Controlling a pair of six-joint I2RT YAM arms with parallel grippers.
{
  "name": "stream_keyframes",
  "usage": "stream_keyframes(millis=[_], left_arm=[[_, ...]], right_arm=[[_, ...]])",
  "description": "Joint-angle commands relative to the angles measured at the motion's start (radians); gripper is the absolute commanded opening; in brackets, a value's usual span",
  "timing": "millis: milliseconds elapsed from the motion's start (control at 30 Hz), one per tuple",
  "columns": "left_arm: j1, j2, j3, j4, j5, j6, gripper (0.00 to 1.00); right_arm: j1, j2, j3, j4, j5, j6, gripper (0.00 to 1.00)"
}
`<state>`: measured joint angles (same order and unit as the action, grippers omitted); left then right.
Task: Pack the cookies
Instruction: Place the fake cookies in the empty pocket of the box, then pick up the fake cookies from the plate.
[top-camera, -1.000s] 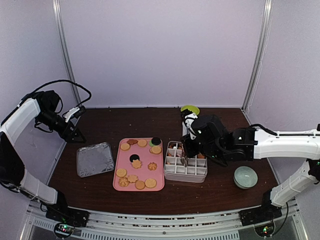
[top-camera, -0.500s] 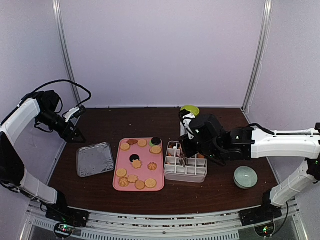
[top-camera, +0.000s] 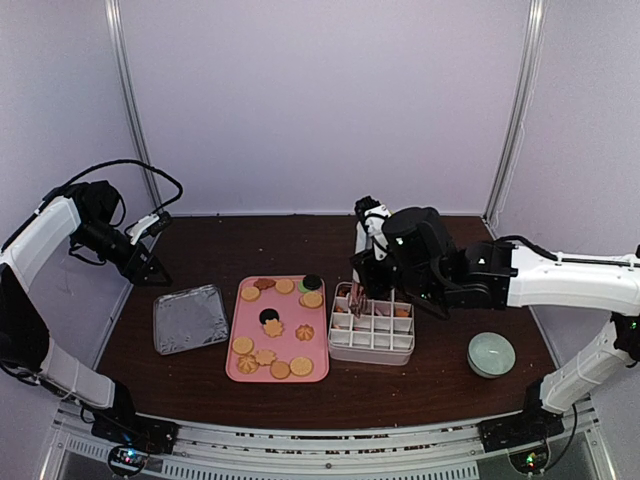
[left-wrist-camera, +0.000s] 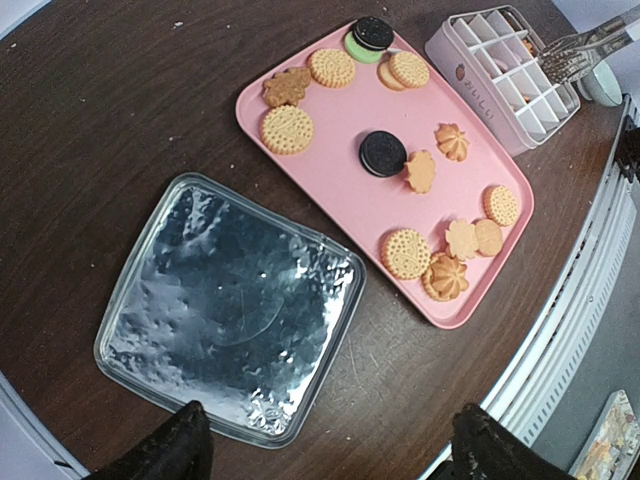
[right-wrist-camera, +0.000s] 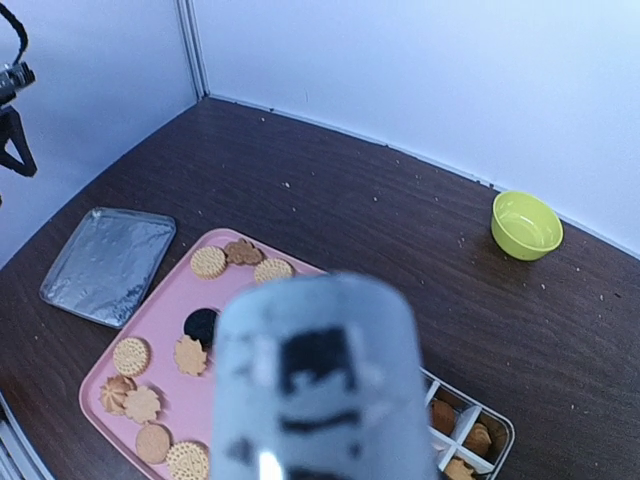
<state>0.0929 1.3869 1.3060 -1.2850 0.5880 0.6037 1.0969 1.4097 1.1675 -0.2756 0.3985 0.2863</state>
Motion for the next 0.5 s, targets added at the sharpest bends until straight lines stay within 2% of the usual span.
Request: stream_keyframes(millis=[0, 467], left_arm=[[0.009, -0.017, 0.024, -0.008, 0.01, 0.01, 0.85], [0.009, -0.029, 0.012, -0.005, -0.003, 0.014, 0.85]], right_arm=[[0.03, 0.048, 0.114, 0.071, -0.015, -0.021, 0.29], [0.113, 0.467, 0.49, 0.076, -0.13, -0.056, 0.31]])
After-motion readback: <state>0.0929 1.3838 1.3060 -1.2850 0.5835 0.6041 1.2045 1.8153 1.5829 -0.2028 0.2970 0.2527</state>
